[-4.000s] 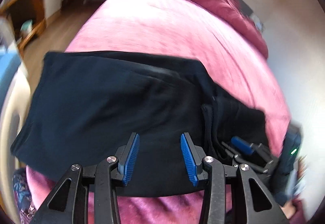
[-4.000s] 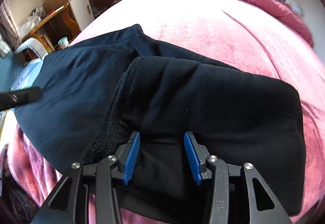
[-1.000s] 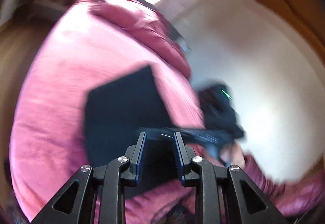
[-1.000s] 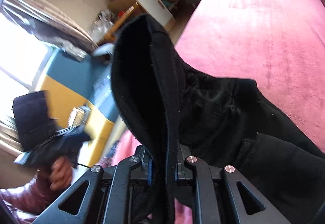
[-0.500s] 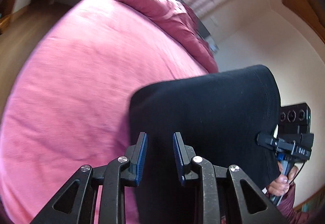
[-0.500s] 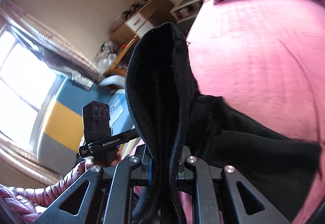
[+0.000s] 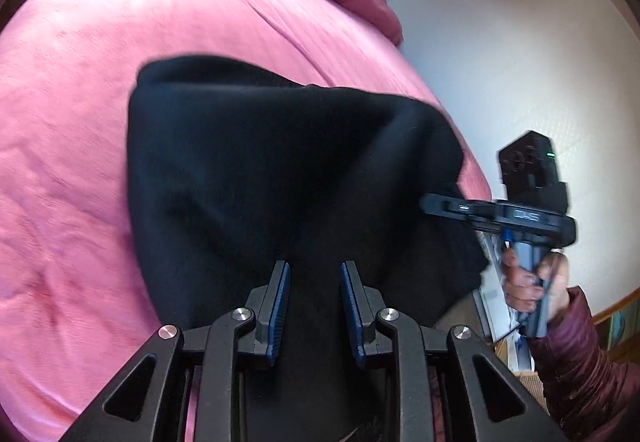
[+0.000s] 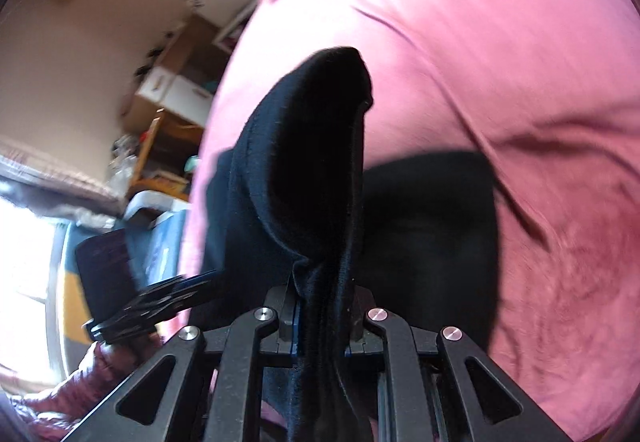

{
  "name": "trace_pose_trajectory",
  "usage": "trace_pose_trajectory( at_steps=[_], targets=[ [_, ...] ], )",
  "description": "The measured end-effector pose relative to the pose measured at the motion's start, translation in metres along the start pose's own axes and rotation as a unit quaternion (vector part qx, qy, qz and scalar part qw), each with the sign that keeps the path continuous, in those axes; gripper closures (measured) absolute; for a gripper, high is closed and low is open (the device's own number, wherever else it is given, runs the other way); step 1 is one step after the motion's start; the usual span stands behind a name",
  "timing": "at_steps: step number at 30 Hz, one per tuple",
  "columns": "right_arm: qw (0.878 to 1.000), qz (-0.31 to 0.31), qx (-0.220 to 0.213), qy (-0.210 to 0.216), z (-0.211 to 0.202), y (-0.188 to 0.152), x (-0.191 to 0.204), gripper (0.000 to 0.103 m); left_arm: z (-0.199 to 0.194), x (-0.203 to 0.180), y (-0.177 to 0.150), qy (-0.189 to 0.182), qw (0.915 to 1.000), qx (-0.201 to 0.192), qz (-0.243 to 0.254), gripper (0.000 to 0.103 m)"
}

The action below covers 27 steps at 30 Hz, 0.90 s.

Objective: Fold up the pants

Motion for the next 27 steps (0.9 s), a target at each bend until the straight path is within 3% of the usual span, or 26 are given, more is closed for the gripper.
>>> trace_pose_trajectory(
  at_steps=[5, 10, 14, 17, 22, 27],
  targets=[
    [0.998, 0.060, -0.016, 0.032, 0.002, -0.010, -0.036, 0.088, 0.009, -0.012, -0.009, 0.017, 0.9991, 0.017, 0.036, 0.077],
    [0.997, 0.056, -0.045, 0.012, -0.027, -0.007, -0.033, 0.082, -0.008, -0.002, -0.001, -0.010, 0.9999, 0.003, 0.007, 0.077],
    [0.997, 0.040, -0.065, -0.002, -0.071, -0.017, -0.026, 0.079, -0.027, 0.008, 0.000, -0.008, 0.9998, -0.018, -0.001, 0.076],
    [0.997, 0.041, -0.057, 0.016, -0.088, -0.035, -0.017, 0.079, -0.042, 0.013, -0.003, 0.000, 0.9995, -0.030, -0.002, 0.077],
    [0.996, 0.071, -0.033, 0.038, -0.080, -0.074, 0.001, 0.078, -0.059, 0.018, -0.007, 0.000, 0.9990, -0.044, -0.002, 0.077],
    [0.987, 0.146, -0.060, 0.028, -0.059, -0.073, -0.015, 0.071, -0.060, 0.018, -0.007, 0.002, 0.9991, -0.042, 0.002, 0.077]
  ],
)
Point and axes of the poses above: each gripper's, at about its wrist camera, not at the fingertips, and z roughly the way its jaws point, x to its left, y to its top, the point moved 5 cm from there along z, roughly the way its jaws point, and after that the axes turned 8 degrees about -x, right-handed, at the moved point
